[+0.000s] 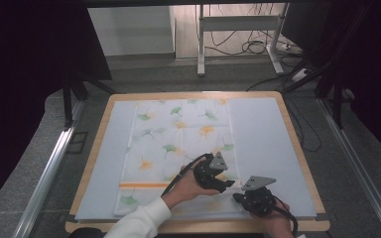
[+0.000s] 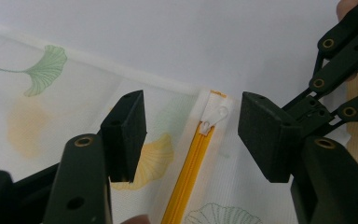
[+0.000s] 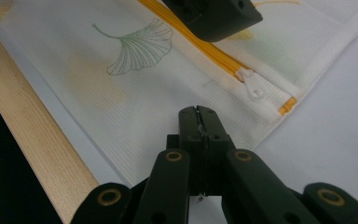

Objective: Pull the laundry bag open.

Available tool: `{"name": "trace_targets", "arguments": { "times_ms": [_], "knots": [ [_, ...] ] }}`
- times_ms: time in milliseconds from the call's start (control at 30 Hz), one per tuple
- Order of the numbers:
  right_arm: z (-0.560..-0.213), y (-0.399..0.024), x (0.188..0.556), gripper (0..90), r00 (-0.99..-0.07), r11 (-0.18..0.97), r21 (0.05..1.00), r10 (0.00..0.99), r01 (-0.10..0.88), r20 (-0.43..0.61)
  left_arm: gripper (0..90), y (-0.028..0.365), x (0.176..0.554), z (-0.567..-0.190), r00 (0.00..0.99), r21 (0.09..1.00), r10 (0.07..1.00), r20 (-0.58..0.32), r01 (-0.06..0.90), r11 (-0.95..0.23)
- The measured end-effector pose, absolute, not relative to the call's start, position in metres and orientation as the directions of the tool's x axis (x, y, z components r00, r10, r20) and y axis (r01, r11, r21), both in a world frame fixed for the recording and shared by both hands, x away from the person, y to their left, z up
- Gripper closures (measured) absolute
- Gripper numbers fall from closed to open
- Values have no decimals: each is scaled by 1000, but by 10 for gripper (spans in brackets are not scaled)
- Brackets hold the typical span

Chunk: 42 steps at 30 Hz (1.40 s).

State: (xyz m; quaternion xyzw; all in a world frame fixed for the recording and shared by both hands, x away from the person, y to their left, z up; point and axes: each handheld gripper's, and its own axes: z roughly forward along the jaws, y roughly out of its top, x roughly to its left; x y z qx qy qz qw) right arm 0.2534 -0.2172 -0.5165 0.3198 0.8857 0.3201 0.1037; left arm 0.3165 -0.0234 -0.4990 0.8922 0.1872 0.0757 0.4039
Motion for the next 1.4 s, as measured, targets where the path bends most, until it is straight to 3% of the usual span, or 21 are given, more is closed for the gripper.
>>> {"name": "trace_targets", "arguments": {
  "times_ms": [467,900,1133,1400],
  "knots": [
    [-518,-218,253,888,-770,586,634,637,504,24,402,-35,318,-512,924,741,381,-17,267,-615],
    [-518,-218,253,888,-767,580,633,641,512,33,479,-53,323,-521,943,702,331,18,224,-676],
    [-518,-218,253,888,-767,580,633,641,513,35,571,-59,326,-524,955,682,297,4,214,-699],
    [-518,-218,253,887,-768,580,634,639,511,34,787,-53,334,-523,942,702,330,-69,281,-655]
  ]
}}
